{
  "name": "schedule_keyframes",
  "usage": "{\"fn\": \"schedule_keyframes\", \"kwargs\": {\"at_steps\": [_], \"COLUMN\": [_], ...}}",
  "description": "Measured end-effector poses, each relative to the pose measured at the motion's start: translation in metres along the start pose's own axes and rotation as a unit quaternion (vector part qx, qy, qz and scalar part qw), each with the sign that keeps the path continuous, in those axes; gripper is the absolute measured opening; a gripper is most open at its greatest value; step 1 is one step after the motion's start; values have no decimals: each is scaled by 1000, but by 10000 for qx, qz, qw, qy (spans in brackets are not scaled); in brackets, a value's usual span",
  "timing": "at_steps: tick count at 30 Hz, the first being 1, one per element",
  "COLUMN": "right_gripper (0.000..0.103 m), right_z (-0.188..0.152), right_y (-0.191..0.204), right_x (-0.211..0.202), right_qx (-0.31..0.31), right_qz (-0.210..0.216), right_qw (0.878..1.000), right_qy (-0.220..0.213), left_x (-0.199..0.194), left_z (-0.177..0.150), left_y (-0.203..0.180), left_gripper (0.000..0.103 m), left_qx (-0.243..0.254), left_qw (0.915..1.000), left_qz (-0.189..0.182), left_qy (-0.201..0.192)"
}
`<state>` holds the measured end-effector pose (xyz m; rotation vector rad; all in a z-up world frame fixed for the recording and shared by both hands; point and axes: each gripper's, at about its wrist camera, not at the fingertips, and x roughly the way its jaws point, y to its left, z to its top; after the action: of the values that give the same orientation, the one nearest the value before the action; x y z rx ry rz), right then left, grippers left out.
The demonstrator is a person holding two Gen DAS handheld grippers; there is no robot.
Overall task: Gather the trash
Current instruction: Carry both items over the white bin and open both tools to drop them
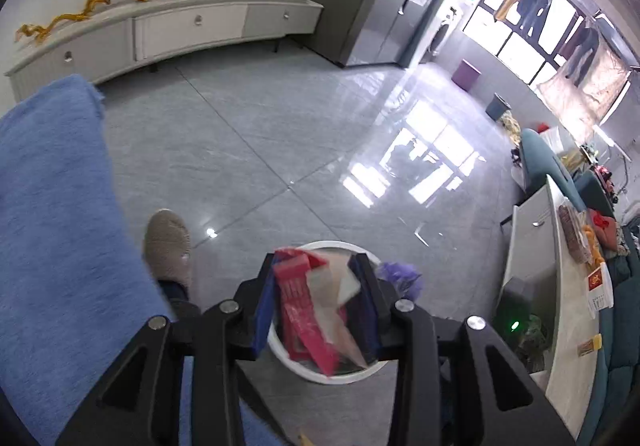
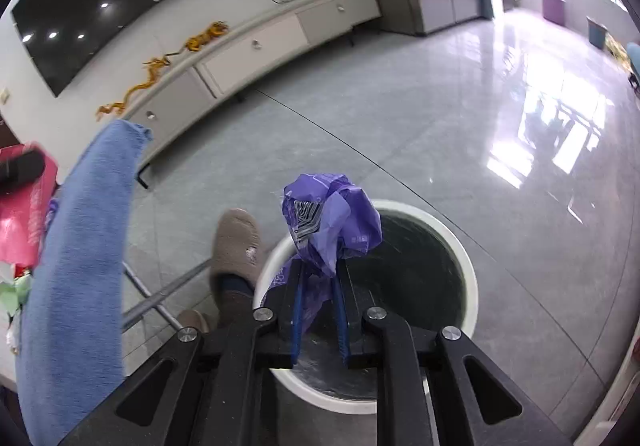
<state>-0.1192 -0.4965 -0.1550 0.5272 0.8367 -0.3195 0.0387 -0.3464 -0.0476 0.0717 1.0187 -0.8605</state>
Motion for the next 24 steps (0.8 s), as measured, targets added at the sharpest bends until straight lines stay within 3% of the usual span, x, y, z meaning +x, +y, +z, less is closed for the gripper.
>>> {"fn": "schedule_keyframes", "kwargs": {"at_steps": [2,3,7,13,24], "right_gripper": [25,29,32,32,32], "right_z": [1,0,-2,5,11], "right_y": [-8,-12,-25,-28,32], "right_x": [2,2,-5,-20,-53], "right_qx": [81,124,255,367,-250], "right_qz": [-35,-83,-166,-101,178], "right_qw": [9999,9999,9995,9993,9988], "right_qy": [62,79,114,-72,-383], "left_x": [14,20,28,3,-62], "left_z": [7,9,13,0,-37], "left_y": [-7,-11,-18,-11,31], "left_gripper": [62,64,64,64,64], "left_qx": [-71,-84,6,79,53], "left_qw": [9999,9998,9996,9998,9964], "left_qz": [-131,-171,-238,123,710], "left_qy": [71,78,163,-120,-455]}}
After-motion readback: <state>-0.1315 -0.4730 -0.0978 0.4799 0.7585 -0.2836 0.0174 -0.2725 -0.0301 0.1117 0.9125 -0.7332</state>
